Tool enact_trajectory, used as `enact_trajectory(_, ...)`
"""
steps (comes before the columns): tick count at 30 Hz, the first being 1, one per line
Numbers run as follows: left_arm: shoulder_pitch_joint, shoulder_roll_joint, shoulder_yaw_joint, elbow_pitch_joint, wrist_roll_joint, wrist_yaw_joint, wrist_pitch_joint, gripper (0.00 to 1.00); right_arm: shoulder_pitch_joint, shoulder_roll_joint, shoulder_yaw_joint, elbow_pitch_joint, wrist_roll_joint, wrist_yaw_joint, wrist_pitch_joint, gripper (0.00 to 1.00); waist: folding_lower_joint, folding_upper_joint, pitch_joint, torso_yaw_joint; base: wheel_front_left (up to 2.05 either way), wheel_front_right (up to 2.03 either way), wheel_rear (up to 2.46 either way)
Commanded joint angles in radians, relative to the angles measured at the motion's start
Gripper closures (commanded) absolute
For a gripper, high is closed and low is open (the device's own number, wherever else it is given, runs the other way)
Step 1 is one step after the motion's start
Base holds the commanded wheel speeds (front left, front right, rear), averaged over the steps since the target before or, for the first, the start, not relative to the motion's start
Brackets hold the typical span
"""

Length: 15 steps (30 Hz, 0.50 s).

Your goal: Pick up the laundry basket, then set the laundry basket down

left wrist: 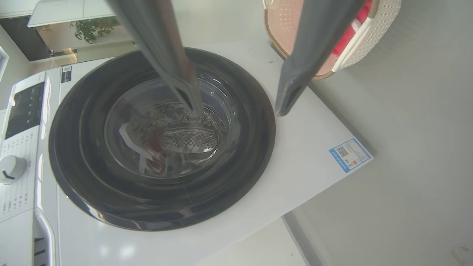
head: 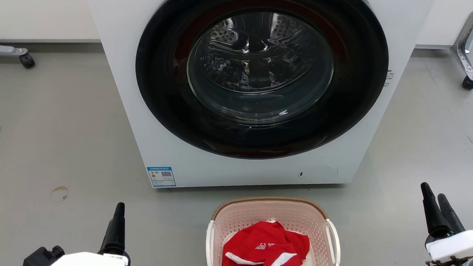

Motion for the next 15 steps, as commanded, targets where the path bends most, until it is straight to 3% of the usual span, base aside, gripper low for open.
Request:
enact_trajectory(1, -0.042, 0.012, 0.006, -0.032, 0.033, 0.005, -0.014, 0.00, -0.030, -0.032, 0.013, -0.031, -0.035, 0.003, -0.019, 0.00, -0.0001, -0.0001, 0.000, 0.000, 0.00, 0.00, 0.00)
enact_trajectory(15, -0.045, 0.014, -0.016, -0.015, 0.231, 0.013, -0.055, 0.00, -0.022, -0.048, 0.066, -0.032, -0.190, 0.004, -0.060, 0.00, -0.0001, -0.0001, -0.003, 0.001, 0.00, 0.00, 0.00)
